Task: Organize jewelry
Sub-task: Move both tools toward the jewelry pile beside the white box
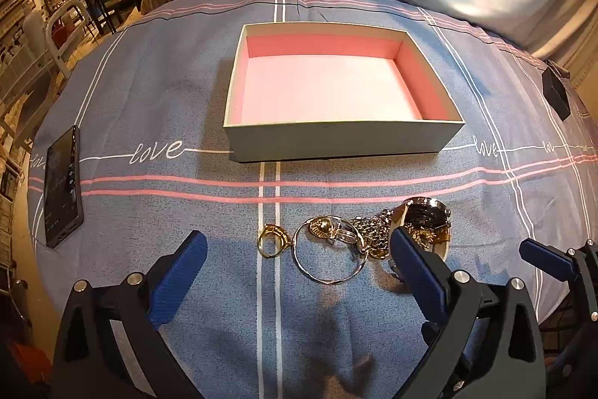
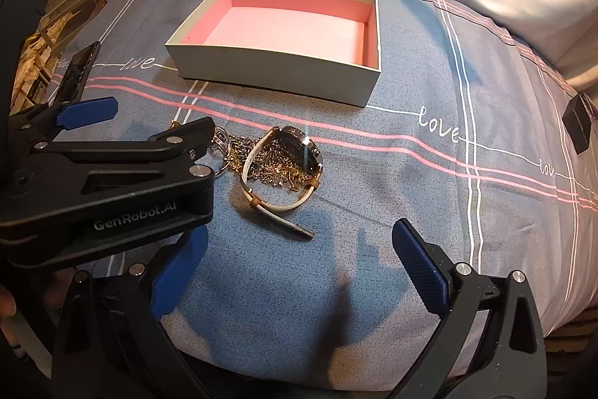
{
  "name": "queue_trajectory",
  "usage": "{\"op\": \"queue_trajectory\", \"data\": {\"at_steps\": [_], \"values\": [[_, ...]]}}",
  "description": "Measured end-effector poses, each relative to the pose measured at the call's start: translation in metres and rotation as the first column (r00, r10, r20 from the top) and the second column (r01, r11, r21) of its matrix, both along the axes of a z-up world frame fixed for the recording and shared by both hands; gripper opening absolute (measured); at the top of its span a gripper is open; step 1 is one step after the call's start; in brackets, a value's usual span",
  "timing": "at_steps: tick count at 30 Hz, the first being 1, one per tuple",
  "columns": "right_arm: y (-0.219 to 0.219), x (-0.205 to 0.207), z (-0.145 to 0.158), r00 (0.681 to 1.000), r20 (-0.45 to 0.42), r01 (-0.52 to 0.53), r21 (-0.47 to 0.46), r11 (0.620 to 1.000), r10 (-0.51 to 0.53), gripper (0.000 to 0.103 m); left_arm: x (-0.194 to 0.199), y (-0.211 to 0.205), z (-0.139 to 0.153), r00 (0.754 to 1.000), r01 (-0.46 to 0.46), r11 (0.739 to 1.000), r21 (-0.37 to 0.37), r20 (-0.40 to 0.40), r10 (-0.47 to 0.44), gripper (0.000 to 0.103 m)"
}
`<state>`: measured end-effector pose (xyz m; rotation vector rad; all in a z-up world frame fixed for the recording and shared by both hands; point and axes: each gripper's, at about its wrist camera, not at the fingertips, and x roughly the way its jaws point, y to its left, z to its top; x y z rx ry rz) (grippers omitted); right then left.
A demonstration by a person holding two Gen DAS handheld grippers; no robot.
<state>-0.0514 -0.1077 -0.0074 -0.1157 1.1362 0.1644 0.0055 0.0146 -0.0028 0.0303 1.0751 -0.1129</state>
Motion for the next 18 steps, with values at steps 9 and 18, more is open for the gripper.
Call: {"op": "queue_trajectory", "data": {"at_steps": [9, 18], "values": [[0.000, 0.000, -0.001, 1.000, -0.002, 0.000, -0.001, 1.000, 0.000, 0.097, 0.001, 0.003, -0.009, 0.998, -0.004, 0.999, -0.043, -0.067, 0.001, 0.097], [0.003, -0.002, -0.003, 1.000, -0.005, -0.020, 0.002, 1.000, 0.020, 0.097, 0.000, 0.000, -0.011, 0.998, 0.008, 1.000, -0.016, -0.059, -0.009, 0.097]]}}
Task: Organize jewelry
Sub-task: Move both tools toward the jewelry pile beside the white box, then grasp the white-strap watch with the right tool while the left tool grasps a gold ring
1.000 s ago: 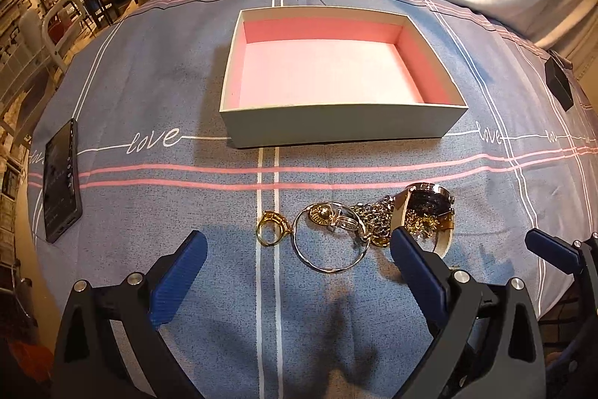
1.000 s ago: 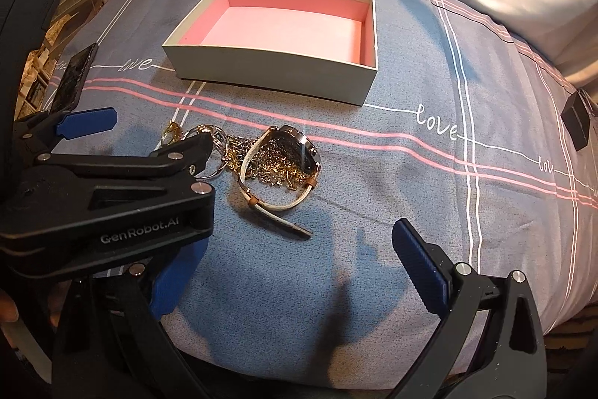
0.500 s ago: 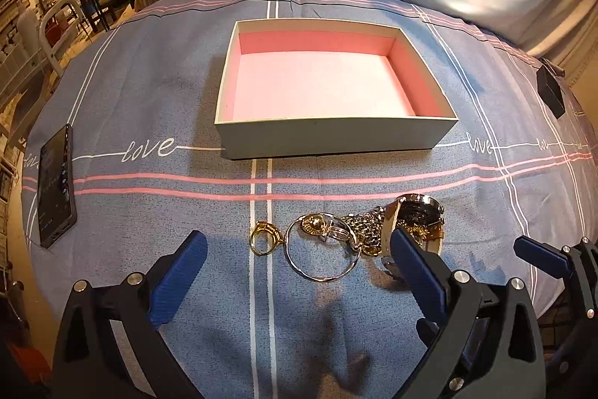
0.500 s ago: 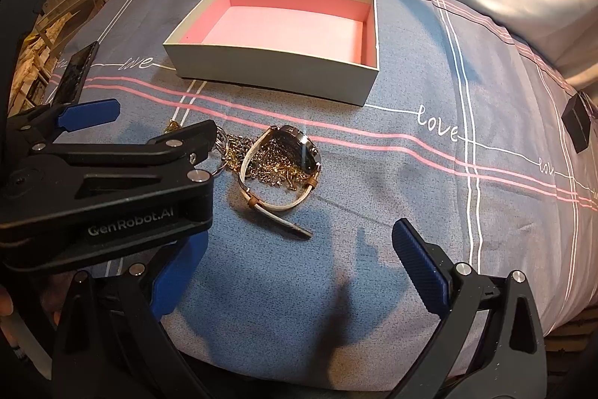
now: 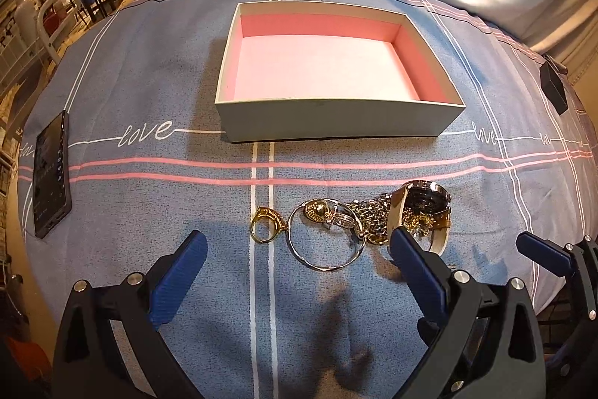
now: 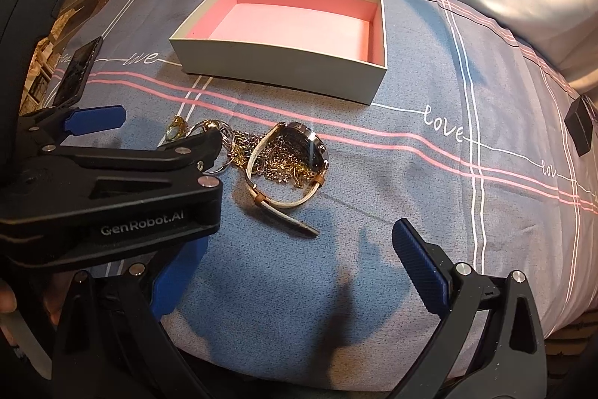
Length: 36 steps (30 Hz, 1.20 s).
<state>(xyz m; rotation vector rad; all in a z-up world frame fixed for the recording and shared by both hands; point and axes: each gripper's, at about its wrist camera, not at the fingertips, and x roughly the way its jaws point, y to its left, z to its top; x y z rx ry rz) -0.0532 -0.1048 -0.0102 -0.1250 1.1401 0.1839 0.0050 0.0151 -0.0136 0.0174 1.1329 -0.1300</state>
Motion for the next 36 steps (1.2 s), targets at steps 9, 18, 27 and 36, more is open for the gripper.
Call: {"op": "queue_trajectory", "data": {"at_steps": [9, 18, 27, 36], "values": [[0.006, -0.004, -0.003, 0.997, 0.017, -0.076, 0.031, 0.997, 0.075, 0.097, -0.004, 0.002, 0.000, 1.000, 0.010, 1.000, -0.006, 0.009, -0.010, 0.097], [0.006, -0.008, -0.005, 0.992, 0.044, -0.120, 0.028, 0.992, 0.119, 0.097, -0.010, 0.006, -0.002, 1.000, 0.016, 1.000, 0.006, 0.006, -0.016, 0.097], [-0.013, -0.005, -0.011, 0.979, 0.091, -0.190, 0.086, 0.978, 0.182, 0.097, -0.007, 0.018, -0.016, 1.000, 0.021, 1.000, -0.019, 0.002, -0.021, 0.097], [-0.020, 0.035, -0.024, 0.950, 0.023, -0.308, 0.212, 0.928, 0.310, 0.094, -0.006, 0.032, -0.014, 0.993, 0.096, 0.994, 0.046, -0.068, -0.093, 0.097]]}}
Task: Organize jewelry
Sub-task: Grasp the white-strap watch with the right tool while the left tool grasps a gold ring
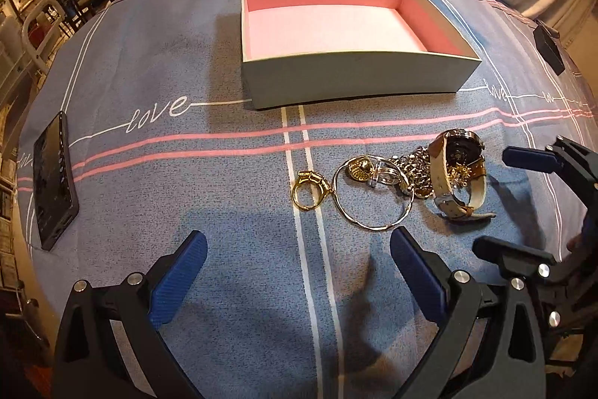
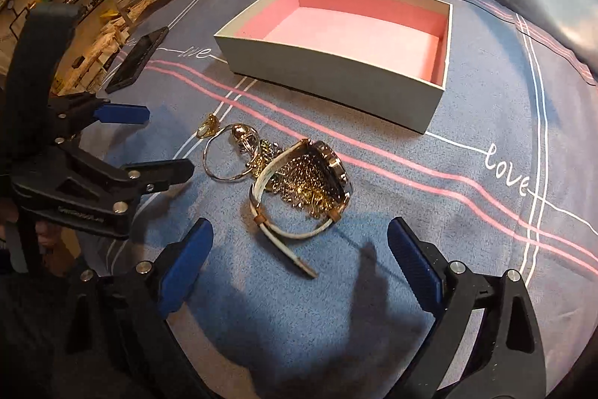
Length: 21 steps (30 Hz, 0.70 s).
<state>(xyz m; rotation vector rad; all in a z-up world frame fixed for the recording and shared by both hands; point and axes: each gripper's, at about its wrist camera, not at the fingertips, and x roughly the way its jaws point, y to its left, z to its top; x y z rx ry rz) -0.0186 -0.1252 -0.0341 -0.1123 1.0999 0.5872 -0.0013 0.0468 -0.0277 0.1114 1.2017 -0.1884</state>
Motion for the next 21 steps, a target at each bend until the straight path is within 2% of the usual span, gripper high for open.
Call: {"op": "queue_trajectory", "data": {"at_steps": [3, 4, 6, 8, 10, 13, 17, 21], "values": [[0.018, 0.018, -0.002, 0.996, -0.039, -0.083, -0.075, 0.994, 0.080, 0.078, 0.001, 0.010, 0.015, 0.998, -0.036, 0.999, -0.012, -0.047, 0.035, 0.097], [0.025, 0.023, -0.004, 0.992, -0.068, -0.109, -0.094, 0.990, 0.103, 0.069, 0.000, 0.014, 0.018, 0.997, -0.036, 0.999, -0.040, -0.068, 0.034, 0.097], [0.036, 0.031, -0.008, 0.985, -0.106, -0.151, -0.141, 0.978, 0.137, 0.060, 0.000, 0.018, 0.020, 0.994, -0.046, 0.998, -0.038, -0.099, 0.042, 0.097], [0.038, 0.036, -0.008, 0.981, -0.139, -0.153, -0.143, 0.978, 0.133, 0.054, -0.001, 0.017, 0.022, 0.994, -0.011, 0.999, -0.047, -0.107, 0.006, 0.097], [0.034, 0.038, -0.006, 0.981, -0.168, -0.120, -0.136, 0.983, 0.096, 0.045, -0.002, 0.018, 0.021, 0.994, -0.007, 1.000, -0.027, -0.106, 0.004, 0.097], [0.022, 0.036, -0.002, 0.984, -0.179, -0.015, -0.119, 0.993, -0.006, 0.040, 0.004, 0.013, 0.014, 0.990, 0.002, 0.999, -0.049, -0.144, -0.009, 0.097], [0.000, 0.025, 0.005, 0.974, -0.186, 0.121, -0.060, 0.991, -0.130, 0.038, 0.010, 0.001, 0.003, 0.987, 0.061, 0.991, -0.115, -0.139, -0.077, 0.097], [-0.017, 0.014, 0.008, 0.960, -0.206, 0.189, -0.018, 0.982, -0.189, 0.038, 0.020, 0.004, -0.011, 0.987, 0.098, 0.990, -0.099, -0.121, -0.110, 0.097]]}}
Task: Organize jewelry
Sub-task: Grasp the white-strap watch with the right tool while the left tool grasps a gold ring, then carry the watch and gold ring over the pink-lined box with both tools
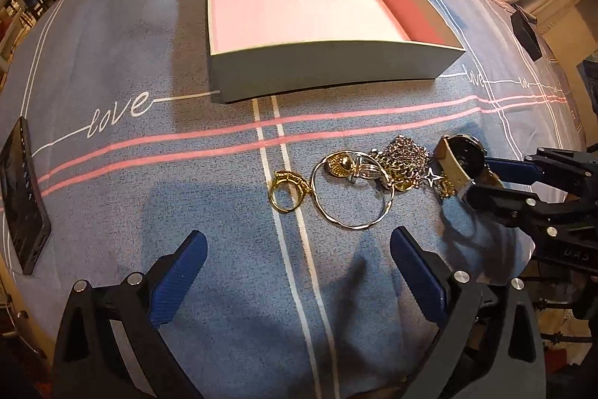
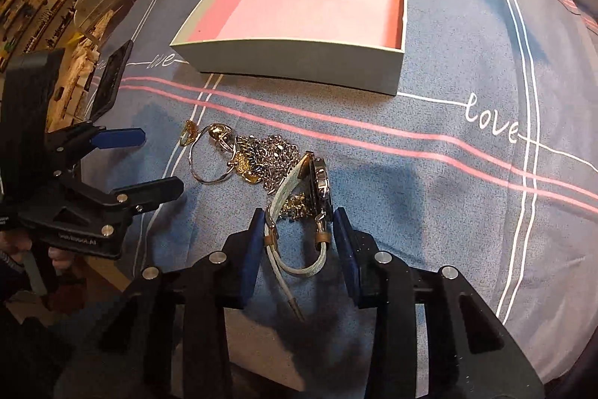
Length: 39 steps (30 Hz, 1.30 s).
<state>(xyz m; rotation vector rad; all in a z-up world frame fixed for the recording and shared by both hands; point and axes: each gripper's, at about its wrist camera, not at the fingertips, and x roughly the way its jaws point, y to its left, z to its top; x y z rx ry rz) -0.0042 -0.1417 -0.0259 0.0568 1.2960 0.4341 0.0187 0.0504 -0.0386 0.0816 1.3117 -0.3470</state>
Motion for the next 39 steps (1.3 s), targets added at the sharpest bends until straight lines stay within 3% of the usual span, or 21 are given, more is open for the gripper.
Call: {"op": "queue_trajectory", "data": {"at_steps": [5, 9, 14, 17, 19, 23, 24, 25, 30, 32, 34, 36, 39], "values": [[-0.001, -0.007, -0.002, 0.999, 0.036, -0.031, -0.015, 0.999, 0.032, 0.040, 0.017, 0.007, -0.004, 0.999, 0.022, 0.994, 0.108, 0.046, -0.027, 0.097], [-0.011, -0.004, -0.004, 0.999, 0.038, 0.017, -0.010, 1.000, -0.017, 0.057, 0.022, -0.012, -0.018, 0.992, 0.100, 0.971, 0.215, 0.053, -0.114, 0.096], [-0.008, 0.000, -0.004, 0.999, 0.045, 0.004, -0.047, 0.999, -0.001, 0.061, 0.034, -0.019, -0.026, 0.993, 0.104, 0.985, 0.140, 0.042, -0.111, 0.095], [-0.007, -0.003, -0.001, 0.997, 0.077, 0.013, -0.077, 0.997, -0.007, 0.067, 0.033, -0.013, -0.024, 0.992, 0.098, 0.990, 0.100, 0.072, -0.105, 0.083], [-0.010, -0.004, 0.000, 0.996, 0.084, 0.024, -0.074, 0.997, -0.018, 0.068, 0.027, -0.002, -0.019, 0.991, 0.105, 0.992, 0.068, 0.079, -0.110, 0.066], [-0.018, -0.005, -0.002, 0.996, 0.081, 0.040, -0.069, 0.997, -0.034, 0.071, 0.017, 0.007, -0.012, 0.991, 0.097, 0.995, 0.017, 0.088, -0.098, 0.043], [-0.018, -0.004, -0.003, 0.996, 0.078, 0.038, -0.064, 0.997, -0.033, 0.072, 0.014, 0.005, -0.014, 0.992, 0.096, 0.995, -0.003, 0.088, -0.095, 0.028], [-0.018, -0.003, -0.004, 0.997, 0.070, 0.032, -0.066, 0.997, -0.027, 0.073, 0.009, 0.003, -0.012, 0.992, 0.097, 0.995, -0.019, 0.081, -0.095, 0.024], [-0.005, 0.003, -0.013, 0.998, 0.054, -0.026, -0.101, 0.995, 0.032, 0.075, 0.005, 0.005, -0.010, 0.995, 0.068, 0.997, -0.032, 0.074, -0.066, 0.024], [0.001, 0.006, -0.022, 0.998, 0.031, -0.055, -0.116, 0.992, 0.059, 0.074, 0.004, 0.002, -0.010, 0.997, 0.049, 0.999, -0.023, 0.062, -0.047, 0.024], [0.008, 0.007, -0.027, 0.994, 0.015, -0.102, -0.138, 0.985, 0.105, 0.053, 0.003, 0.000, -0.007, 0.998, 0.039, 0.999, -0.020, 0.051, -0.037, 0.024], [0.008, 0.008, -0.023, 0.992, 0.007, -0.121, -0.115, 0.986, 0.123, 0.042, 0.002, -0.006, -0.003, 0.998, 0.037, 0.999, -0.012, 0.049, -0.036, 0.024], [-0.002, 0.011, -0.014, 0.997, -0.010, -0.080, -0.041, 0.996, 0.080, 0.038, -0.003, -0.013, 0.008, 0.998, 0.048, 0.999, -0.022, 0.053, -0.047, 0.024]]}}
